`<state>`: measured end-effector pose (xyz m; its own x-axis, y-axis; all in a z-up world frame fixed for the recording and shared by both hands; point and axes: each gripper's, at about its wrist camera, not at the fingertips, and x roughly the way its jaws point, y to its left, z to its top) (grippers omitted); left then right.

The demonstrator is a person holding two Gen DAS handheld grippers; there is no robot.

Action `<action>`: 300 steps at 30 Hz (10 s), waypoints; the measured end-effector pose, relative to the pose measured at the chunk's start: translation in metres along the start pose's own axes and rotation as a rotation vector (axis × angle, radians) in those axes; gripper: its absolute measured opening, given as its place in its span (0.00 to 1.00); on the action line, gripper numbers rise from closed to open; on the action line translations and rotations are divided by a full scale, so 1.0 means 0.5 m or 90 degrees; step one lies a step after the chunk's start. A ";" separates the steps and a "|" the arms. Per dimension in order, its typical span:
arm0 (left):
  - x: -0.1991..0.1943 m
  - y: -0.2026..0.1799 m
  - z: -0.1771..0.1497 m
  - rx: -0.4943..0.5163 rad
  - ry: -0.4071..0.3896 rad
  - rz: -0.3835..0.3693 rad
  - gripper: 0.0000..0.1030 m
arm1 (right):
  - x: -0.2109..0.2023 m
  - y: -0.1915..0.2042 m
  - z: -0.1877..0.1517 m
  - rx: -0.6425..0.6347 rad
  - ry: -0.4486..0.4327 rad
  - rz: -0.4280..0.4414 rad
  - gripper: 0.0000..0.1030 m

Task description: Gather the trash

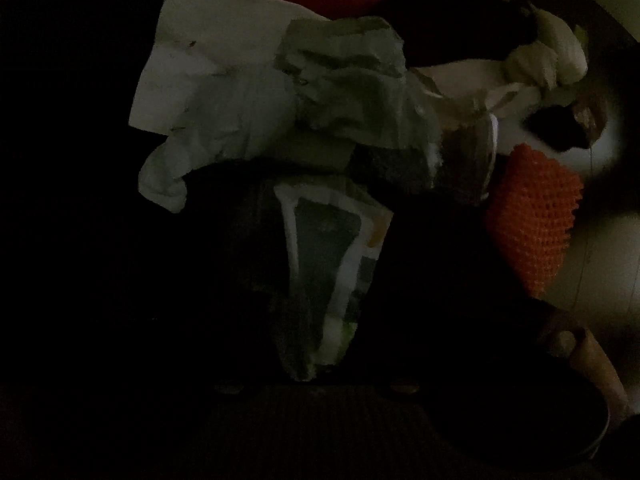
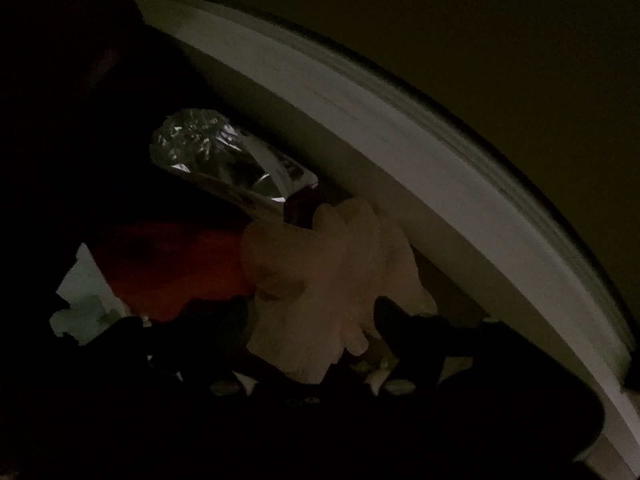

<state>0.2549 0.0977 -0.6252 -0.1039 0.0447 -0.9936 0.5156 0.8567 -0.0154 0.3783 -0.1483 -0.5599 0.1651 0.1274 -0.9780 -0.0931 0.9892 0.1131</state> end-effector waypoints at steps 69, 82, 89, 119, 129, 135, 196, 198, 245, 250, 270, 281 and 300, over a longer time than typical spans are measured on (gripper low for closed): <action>-1.268 0.063 -0.376 -0.410 -0.574 0.075 0.08 | -1.264 0.316 -0.156 -0.365 -0.496 0.111 0.00; -1.507 0.222 -0.437 -0.465 -0.690 0.178 0.08 | -1.375 0.498 -0.018 -0.426 -0.594 0.105 0.00; -1.552 0.322 -0.412 -0.486 -0.693 0.199 0.08 | -1.386 0.566 0.058 -0.426 -0.612 0.095 0.00; -1.390 0.479 -0.180 -0.456 -0.445 0.230 0.08 | -1.185 0.695 0.234 -0.434 -0.487 0.070 0.09; -1.367 0.481 -0.170 -0.449 -0.406 0.231 0.13 | -1.185 0.709 0.259 -0.435 -0.477 0.064 0.26; -1.381 0.466 -0.185 -0.451 -0.432 0.234 0.32 | -1.205 0.700 0.253 -0.435 -0.489 0.064 0.33; -1.328 -0.030 -0.418 -0.287 -0.594 0.104 0.79 | -1.247 0.275 -0.174 -0.256 -0.460 0.093 0.49; -1.298 -0.033 -0.407 -0.288 -0.584 0.089 0.79 | -1.222 0.256 -0.179 -0.241 -0.450 0.092 0.50; -0.207 0.026 0.069 -0.383 -0.096 -0.041 0.96 | -0.119 0.003 -0.180 -0.180 0.078 0.052 0.51; -0.126 0.028 0.073 -0.408 -0.060 -0.062 0.96 | -0.050 0.020 -0.205 -0.204 0.115 0.064 0.51; 0.000 0.043 0.058 -0.487 0.006 -0.111 0.85 | 0.098 -0.014 -0.230 0.007 0.172 0.057 0.51; 0.006 0.035 0.051 -0.498 -0.001 -0.145 0.25 | 0.106 -0.006 -0.219 -0.004 0.176 0.036 0.33; -0.130 0.028 -0.006 -0.421 -0.023 -0.135 0.05 | -0.072 0.017 -0.190 -0.066 0.094 0.033 0.30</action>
<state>0.2664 0.1083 -0.5606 -0.1112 -0.1661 -0.9798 -0.1404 0.9787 -0.1500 0.2781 -0.1513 -0.5405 0.0122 0.1578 -0.9874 -0.1990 0.9681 0.1523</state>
